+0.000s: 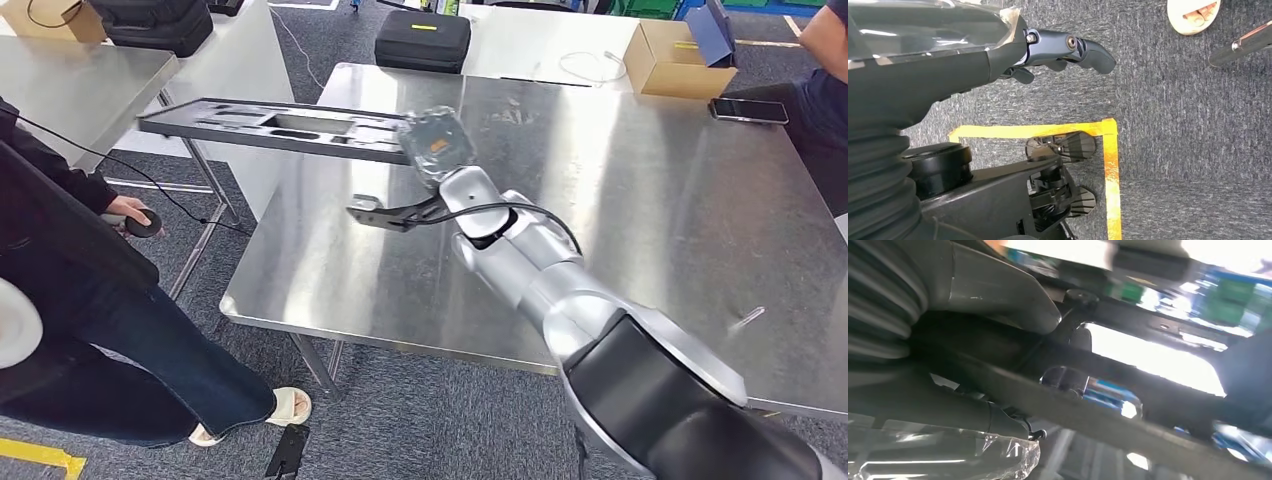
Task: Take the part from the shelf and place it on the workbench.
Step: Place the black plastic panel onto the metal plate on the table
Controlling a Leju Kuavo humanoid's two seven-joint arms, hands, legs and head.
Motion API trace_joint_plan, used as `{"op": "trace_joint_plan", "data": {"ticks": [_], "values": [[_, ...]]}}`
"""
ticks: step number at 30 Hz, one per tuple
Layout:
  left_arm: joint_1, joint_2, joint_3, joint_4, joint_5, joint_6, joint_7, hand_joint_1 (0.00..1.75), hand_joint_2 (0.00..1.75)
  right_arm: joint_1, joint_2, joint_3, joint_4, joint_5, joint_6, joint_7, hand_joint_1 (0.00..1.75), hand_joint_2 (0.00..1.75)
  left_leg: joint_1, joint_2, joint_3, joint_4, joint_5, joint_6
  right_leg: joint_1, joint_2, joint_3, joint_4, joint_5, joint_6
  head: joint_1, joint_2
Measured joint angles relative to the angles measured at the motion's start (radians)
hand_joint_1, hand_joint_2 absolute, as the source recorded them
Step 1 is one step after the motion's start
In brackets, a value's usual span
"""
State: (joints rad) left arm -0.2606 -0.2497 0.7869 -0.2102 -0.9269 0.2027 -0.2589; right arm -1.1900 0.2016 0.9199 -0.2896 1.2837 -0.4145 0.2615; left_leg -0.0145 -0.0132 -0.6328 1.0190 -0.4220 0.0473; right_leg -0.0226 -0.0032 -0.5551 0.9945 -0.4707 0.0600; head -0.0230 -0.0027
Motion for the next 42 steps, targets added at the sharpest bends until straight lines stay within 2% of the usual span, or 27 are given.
{"op": "trace_joint_plan", "data": {"ticks": [6, 12, 18, 25, 31, 37, 41, 42], "values": [[0.000, 0.002, -0.003, 0.000, 0.001, 0.000, -0.009, 0.00, 1.75, 0.031, -0.112, 0.001, 0.040, 0.000, 0.018, 0.068, 1.75, 1.75, -0.001, 0.001, 0.000, 0.000, 0.000, 0.000, 0.000, 0.001, 0.000, 0.000, 0.001, 0.002, 0.000, 0.000], [0.001, 0.003, -0.003, 0.000, 0.005, 0.001, -0.011, 0.00, 1.75, 0.040, -0.175, -0.011, 0.054, -0.018, 0.026, 0.102, 1.75, 1.75, 0.000, 0.003, 0.000, 0.000, 0.000, 0.000, 0.000, 0.001, -0.001, 0.000, 0.001, 0.002, 0.000, 0.000], [0.007, 0.004, -0.005, 0.000, -0.001, -0.001, -0.018, 0.00, 1.75, 0.047, -0.243, -0.057, 0.059, -0.046, 0.001, 0.097, 1.75, 1.75, -0.001, 0.003, -0.001, 0.000, 0.000, 0.001, 0.000, 0.002, -0.001, 0.000, 0.001, 0.002, 0.000, 0.000], [0.008, 0.004, -0.006, 0.000, -0.004, -0.006, -0.023, 0.00, 1.75, 0.055, -0.266, -0.080, 0.061, -0.050, -0.008, 0.094, 1.75, 1.75, -0.001, 0.004, -0.001, 0.000, 0.000, 0.001, 0.000, 0.002, -0.001, 0.000, 0.001, 0.002, 0.000, 0.000], [0.007, 0.004, -0.017, 0.000, -0.005, -0.024, -0.036, 0.00, 1.75, 0.068, -0.276, -0.112, 0.061, -0.047, -0.081, 0.039, 1.75, 1.75, -0.001, 0.004, -0.001, 0.000, 0.000, 0.001, 0.000, 0.003, -0.002, 0.000, 0.001, 0.002, 0.000, 0.000], [0.004, 0.004, -0.024, 0.000, -0.007, -0.015, -0.032, 0.00, 1.75, 0.077, -0.272, -0.139, 0.061, -0.016, -0.092, 0.021, 1.75, 1.75, -0.001, 0.004, -0.001, 0.000, 0.000, 0.001, 0.000, 0.003, -0.001, 0.000, 0.001, 0.002, 0.000, 0.000], [0.004, 0.004, -0.028, 0.000, -0.013, 0.000, -0.031, 0.00, 1.75, 0.083, -0.268, -0.155, 0.060, -0.006, -0.093, 0.019, 0.00, 0.00, -0.001, 0.004, -0.001, 0.000, 0.000, 0.001, 0.000, 0.003, -0.001, 0.000, 0.001, 0.002, 0.000, 0.000], [0.004, 0.004, -0.029, 0.000, -0.011, 0.002, -0.030, 0.00, 1.75, 0.084, -0.267, -0.159, 0.060, -0.006, -0.095, 0.019, 0.00, 0.00, -0.001, 0.004, -0.001, 0.000, 0.000, 0.001, 0.000, 0.003, -0.001, 0.000, 0.001, 0.002, 0.000, 0.000]]}}
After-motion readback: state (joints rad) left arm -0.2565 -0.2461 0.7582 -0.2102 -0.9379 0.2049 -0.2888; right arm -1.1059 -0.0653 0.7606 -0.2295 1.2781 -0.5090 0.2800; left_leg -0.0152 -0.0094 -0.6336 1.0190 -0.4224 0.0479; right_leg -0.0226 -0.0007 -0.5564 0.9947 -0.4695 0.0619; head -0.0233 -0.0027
